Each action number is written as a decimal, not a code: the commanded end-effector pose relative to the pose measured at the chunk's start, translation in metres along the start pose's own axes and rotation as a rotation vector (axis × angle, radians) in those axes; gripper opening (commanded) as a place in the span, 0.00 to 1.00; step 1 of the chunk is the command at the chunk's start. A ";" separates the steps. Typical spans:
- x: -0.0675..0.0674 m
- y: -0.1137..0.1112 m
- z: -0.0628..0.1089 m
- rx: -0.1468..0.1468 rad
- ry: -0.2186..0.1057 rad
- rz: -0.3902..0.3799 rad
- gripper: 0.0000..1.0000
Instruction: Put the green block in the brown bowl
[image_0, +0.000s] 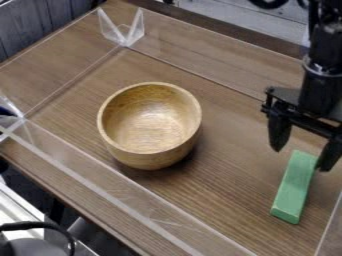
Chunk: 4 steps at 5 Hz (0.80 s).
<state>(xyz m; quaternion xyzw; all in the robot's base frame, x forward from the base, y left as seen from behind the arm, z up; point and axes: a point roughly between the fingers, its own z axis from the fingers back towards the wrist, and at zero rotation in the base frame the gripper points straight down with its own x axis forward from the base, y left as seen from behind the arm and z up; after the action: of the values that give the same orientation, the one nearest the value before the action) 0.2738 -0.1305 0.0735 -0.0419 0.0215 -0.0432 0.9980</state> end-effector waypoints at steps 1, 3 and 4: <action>0.006 -0.006 0.008 -0.020 -0.047 -0.006 1.00; 0.009 -0.006 0.004 -0.032 -0.054 0.006 1.00; 0.009 -0.005 0.002 -0.039 -0.060 0.014 1.00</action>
<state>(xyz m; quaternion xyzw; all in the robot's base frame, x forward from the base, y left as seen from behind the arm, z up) 0.2774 -0.1343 0.0656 -0.0546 0.0112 -0.0353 0.9978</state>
